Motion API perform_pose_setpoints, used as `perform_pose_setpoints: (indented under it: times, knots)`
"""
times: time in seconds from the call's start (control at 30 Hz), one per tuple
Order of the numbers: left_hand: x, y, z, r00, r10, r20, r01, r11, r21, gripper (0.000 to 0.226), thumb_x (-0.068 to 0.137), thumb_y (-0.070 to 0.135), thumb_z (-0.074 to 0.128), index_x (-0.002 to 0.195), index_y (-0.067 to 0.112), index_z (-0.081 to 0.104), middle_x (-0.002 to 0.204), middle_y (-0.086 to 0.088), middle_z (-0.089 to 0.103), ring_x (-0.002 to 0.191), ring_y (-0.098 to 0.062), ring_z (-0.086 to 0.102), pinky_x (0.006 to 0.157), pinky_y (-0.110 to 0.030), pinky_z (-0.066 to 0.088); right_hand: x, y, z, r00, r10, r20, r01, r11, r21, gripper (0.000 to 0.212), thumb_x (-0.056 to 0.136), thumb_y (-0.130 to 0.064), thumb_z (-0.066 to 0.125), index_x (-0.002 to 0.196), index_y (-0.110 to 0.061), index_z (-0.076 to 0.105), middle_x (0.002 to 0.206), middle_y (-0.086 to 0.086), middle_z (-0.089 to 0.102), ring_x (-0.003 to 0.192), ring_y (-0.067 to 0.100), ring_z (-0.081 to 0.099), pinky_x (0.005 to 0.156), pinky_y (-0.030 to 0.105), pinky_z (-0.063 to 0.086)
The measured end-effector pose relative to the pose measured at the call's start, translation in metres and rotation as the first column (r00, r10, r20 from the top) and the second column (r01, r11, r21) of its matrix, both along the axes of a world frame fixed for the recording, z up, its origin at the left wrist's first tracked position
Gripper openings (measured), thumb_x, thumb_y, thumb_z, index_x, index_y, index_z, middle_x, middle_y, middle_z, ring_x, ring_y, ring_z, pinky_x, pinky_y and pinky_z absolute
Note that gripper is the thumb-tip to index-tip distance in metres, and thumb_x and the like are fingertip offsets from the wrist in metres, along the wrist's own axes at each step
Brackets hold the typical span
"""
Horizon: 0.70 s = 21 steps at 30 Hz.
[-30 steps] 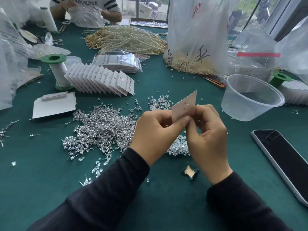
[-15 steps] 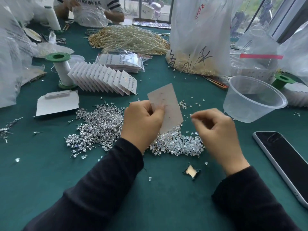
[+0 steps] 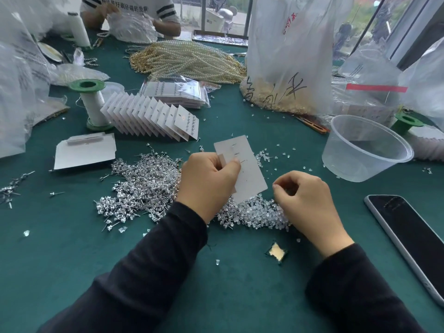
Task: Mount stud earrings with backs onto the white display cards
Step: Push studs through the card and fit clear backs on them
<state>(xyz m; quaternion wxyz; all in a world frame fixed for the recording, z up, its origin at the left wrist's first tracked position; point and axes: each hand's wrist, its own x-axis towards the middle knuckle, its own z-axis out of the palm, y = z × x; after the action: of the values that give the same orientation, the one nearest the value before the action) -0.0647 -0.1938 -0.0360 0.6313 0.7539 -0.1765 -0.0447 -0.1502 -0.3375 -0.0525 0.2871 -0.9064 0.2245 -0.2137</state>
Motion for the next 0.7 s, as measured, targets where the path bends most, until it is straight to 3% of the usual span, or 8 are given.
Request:
perform_pose_setpoints:
  times: [0.1,0.17,0.23,0.37,0.5,0.7]
  knots:
    - [-0.002,-0.003,-0.002,0.998,-0.031,-0.054,0.031,1.0,0.002,0.035,0.082,0.015,0.062,0.066,-0.016,0.058,0.068,-0.029,0.066,0.052,-0.023,0.056,0.055,-0.039,0.049,-0.001,0.004,0.005,0.98,0.013,0.201,-0.049,0.984,0.172,0.017,0.081,-0.01,0.066,0.07,-0.023,0.065,0.065,-0.011,0.065,0.059,0.001,0.057,0.057,0.008,0.042]
    - [-0.004,-0.004,-0.003,0.997,-0.045,-0.056,0.046,0.999,0.016,0.039,0.079,0.018,0.063,0.063,-0.016,0.055,0.066,-0.032,0.064,0.053,-0.025,0.053,0.055,-0.039,0.048,-0.001,0.012,0.008,0.923,0.03,0.382,-0.135,0.958,0.252,0.019,0.082,-0.007,0.067,0.073,-0.024,0.065,0.07,-0.009,0.065,0.063,0.001,0.058,0.061,0.011,0.045]
    - [-0.007,-0.006,-0.004,0.997,-0.058,-0.044,0.059,0.997,0.041,0.04,0.073,0.024,0.063,0.056,-0.011,0.056,0.059,-0.026,0.063,0.05,-0.023,0.053,0.053,-0.036,0.048,0.0,0.021,0.01,0.875,0.074,0.479,-0.202,0.954,0.221,0.017,0.082,-0.005,0.067,0.076,-0.021,0.066,0.075,-0.006,0.065,0.068,0.003,0.058,0.065,0.014,0.046]
    - [-0.012,-0.007,-0.004,0.998,-0.057,0.012,0.055,0.995,0.086,0.034,0.078,0.017,0.065,0.054,-0.008,0.06,0.047,-0.012,0.057,0.043,-0.018,0.046,0.046,-0.026,0.038,0.006,0.032,0.005,0.87,0.122,0.478,-0.238,0.953,0.189,0.013,0.081,-0.002,0.066,0.076,-0.014,0.066,0.078,-0.001,0.062,0.072,0.012,0.058,0.065,0.021,0.046]
    - [-0.012,-0.007,-0.003,0.998,-0.051,0.031,0.048,0.995,0.086,0.035,0.078,0.015,0.064,0.057,-0.012,0.057,0.047,-0.014,0.054,0.044,-0.018,0.041,0.046,-0.027,0.035,0.005,0.031,0.004,0.867,0.126,0.482,-0.265,0.936,0.232,0.013,0.081,-0.002,0.065,0.076,-0.014,0.066,0.079,-0.001,0.062,0.072,0.011,0.058,0.066,0.022,0.047]
    - [-0.013,-0.006,-0.002,0.997,-0.058,0.043,0.054,0.994,0.094,0.038,0.072,0.026,0.06,0.061,-0.01,0.062,0.062,-0.027,0.064,0.05,-0.018,0.05,0.049,-0.033,0.044,0.005,0.033,0.005,0.86,0.109,0.499,-0.284,0.914,0.289,0.017,0.083,-0.003,0.065,0.076,-0.018,0.064,0.078,-0.001,0.062,0.072,0.006,0.058,0.067,0.018,0.046]
